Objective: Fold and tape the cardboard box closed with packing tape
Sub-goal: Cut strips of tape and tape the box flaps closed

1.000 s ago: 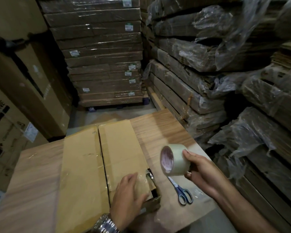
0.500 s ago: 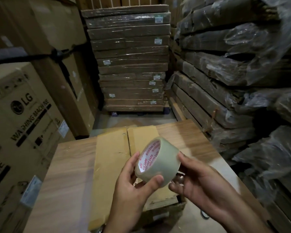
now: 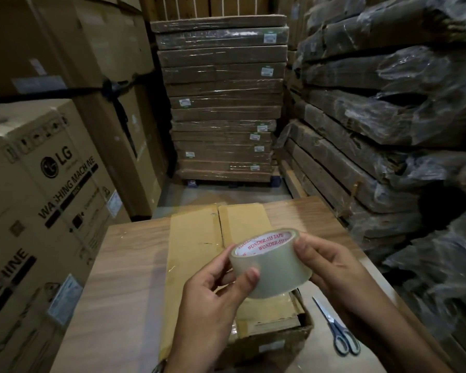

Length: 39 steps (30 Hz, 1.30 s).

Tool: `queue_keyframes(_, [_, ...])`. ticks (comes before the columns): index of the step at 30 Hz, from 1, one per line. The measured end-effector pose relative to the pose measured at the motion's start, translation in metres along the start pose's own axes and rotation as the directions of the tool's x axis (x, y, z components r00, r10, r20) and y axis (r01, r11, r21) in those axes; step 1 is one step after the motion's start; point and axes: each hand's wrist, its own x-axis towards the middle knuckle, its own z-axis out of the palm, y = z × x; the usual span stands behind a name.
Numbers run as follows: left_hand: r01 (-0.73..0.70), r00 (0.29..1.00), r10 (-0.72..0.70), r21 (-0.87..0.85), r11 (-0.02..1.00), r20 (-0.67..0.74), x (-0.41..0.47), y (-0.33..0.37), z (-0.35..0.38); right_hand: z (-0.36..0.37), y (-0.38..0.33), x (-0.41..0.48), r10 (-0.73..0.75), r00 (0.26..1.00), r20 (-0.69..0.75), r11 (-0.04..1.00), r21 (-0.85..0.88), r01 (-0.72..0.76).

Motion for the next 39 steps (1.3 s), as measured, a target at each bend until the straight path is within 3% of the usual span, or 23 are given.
queue_keyframes(8, [-0.007,0.996,0.013,0.065,0.998,-0.093,0.001,0.001,0.0,0.003,0.01,-0.001,0.159,0.981,-0.106,0.97,0.2,-0.136])
queue_keyframes(13, [0.016,0.999,-0.016,0.011,1.0,0.048,-0.001,0.001,0.003,0.009,0.01,-0.003,0.111,0.986,-0.128,0.97,0.229,-0.08])
queue_keyframes(22, [-0.029,0.996,0.019,0.128,0.991,0.082,-0.001,-0.002,-0.008,0.029,0.012,-0.01,-0.167,0.943,-0.287,0.982,0.038,0.185])
queue_keyframes(29, [-0.053,0.998,0.042,0.218,0.975,0.056,0.0,-0.007,-0.021,0.042,0.009,-0.013,-0.232,0.918,-0.321,0.973,-0.063,0.224])
queue_keyframes(39, [-0.081,0.996,0.062,0.311,0.947,0.069,-0.008,0.0,-0.025,0.049,0.004,-0.021,-0.257,0.934,-0.247,0.959,-0.183,0.215])
